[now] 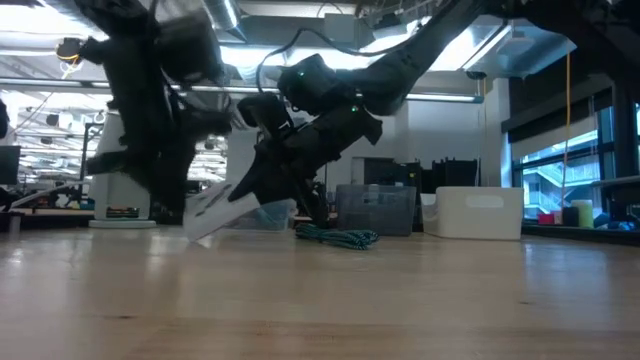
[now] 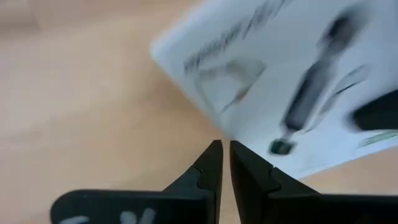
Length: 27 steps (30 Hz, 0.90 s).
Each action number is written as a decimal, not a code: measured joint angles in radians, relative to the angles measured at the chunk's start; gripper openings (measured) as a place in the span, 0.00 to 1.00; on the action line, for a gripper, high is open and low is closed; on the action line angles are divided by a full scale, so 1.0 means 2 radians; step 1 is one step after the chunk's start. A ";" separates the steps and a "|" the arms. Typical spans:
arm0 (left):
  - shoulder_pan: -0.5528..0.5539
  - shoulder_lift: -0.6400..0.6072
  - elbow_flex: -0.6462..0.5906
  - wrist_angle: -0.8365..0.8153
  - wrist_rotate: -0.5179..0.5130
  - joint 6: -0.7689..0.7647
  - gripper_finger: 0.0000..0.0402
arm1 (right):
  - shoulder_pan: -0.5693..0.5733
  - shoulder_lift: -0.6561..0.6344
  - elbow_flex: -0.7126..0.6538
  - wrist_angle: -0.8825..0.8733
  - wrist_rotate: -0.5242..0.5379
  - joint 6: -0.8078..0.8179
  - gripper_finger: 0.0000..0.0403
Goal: Pick and place items into bin
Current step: Put the white card reader box into the white bin
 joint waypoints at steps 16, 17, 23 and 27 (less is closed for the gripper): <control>0.000 -0.251 0.001 -0.059 -0.091 0.127 0.07 | -0.040 -0.161 0.000 -0.181 0.052 -0.110 0.10; 0.000 -0.262 0.001 -0.057 -0.094 0.146 0.07 | -0.046 -0.178 0.000 -0.205 0.067 -0.122 0.10; 0.000 -0.304 0.000 -0.056 -0.097 0.280 0.07 | -0.085 -0.278 -0.008 -0.301 0.155 -0.175 0.09; 0.000 -0.312 0.000 -0.055 -0.097 0.321 0.07 | -0.123 -0.353 -0.069 -0.313 0.156 -0.175 0.09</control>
